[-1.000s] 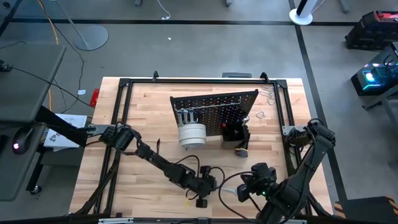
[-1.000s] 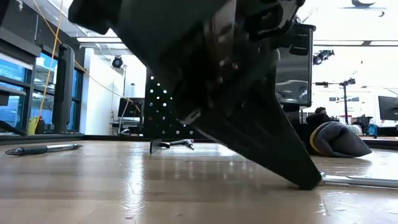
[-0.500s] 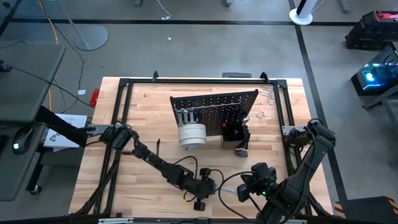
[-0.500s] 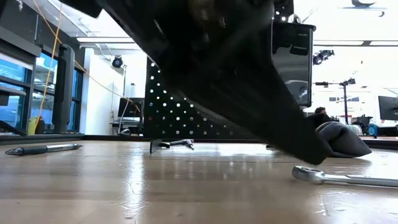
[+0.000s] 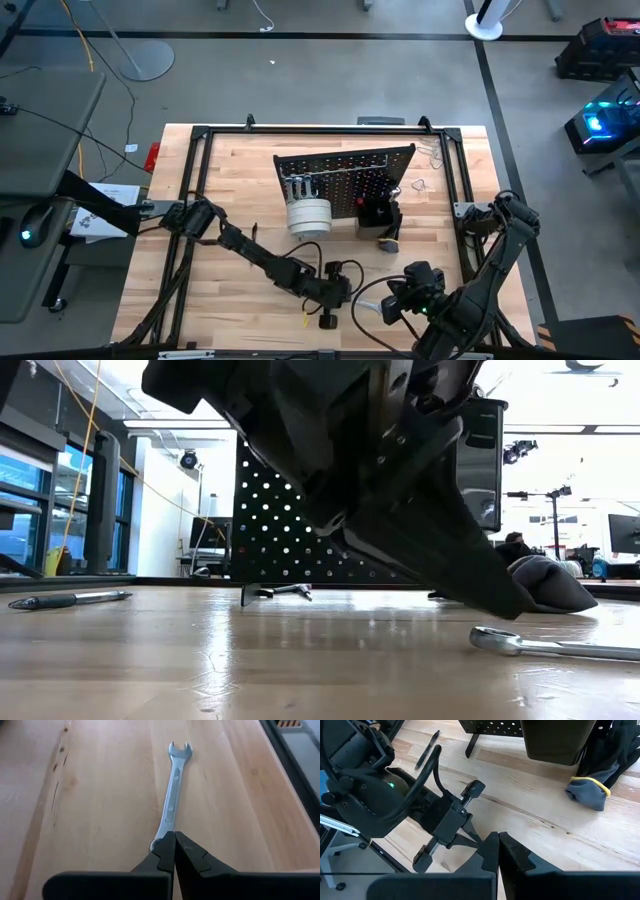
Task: Hang tools onto peg board
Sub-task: Hang the 12 mm tool onto the pegboard aligned with the others
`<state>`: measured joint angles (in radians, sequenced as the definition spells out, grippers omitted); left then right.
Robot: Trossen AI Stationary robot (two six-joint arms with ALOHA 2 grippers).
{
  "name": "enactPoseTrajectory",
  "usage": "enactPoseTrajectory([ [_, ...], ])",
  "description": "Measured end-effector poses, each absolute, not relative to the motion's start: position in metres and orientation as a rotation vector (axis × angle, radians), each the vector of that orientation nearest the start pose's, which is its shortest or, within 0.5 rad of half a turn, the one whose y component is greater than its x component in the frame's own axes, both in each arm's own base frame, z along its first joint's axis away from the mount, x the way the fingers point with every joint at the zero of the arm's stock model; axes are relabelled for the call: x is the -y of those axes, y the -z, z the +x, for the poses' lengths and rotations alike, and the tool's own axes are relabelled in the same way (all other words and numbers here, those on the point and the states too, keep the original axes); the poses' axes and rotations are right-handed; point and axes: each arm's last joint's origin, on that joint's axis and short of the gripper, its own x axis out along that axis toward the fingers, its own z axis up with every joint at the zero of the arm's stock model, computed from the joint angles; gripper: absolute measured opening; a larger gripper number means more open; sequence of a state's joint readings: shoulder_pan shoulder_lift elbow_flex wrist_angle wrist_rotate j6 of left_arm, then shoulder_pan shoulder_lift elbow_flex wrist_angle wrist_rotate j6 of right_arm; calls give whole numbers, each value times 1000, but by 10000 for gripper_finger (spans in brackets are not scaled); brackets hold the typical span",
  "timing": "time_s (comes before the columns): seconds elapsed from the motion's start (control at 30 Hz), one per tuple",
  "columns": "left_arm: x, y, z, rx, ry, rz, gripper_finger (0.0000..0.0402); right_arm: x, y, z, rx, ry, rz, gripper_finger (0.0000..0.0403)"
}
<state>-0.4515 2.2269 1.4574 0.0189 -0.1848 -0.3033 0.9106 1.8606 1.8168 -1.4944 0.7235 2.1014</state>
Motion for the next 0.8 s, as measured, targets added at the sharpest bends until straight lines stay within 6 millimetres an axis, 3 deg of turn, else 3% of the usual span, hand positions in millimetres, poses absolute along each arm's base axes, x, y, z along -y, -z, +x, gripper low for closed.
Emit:
enactPoseTrajectory([
  [0.3, 199, -110, 423, -793, 128, -34, 0, -262, -316, 227, -659, 818, 800, 0],
  [0.57, 202, -89, 420, -866, 97, -96, 0, -269, -315, 221, -1025, 802, 865, 0],
  [0.7, 202, -86, 422, -860, 80, -147, 0, -277, -297, 218, -1199, 768, 869, 7],
  [0.8, 203, -86, 422, -847, 84, -145, 0, -284, -276, 221, -1240, 686, 875, 36],
])
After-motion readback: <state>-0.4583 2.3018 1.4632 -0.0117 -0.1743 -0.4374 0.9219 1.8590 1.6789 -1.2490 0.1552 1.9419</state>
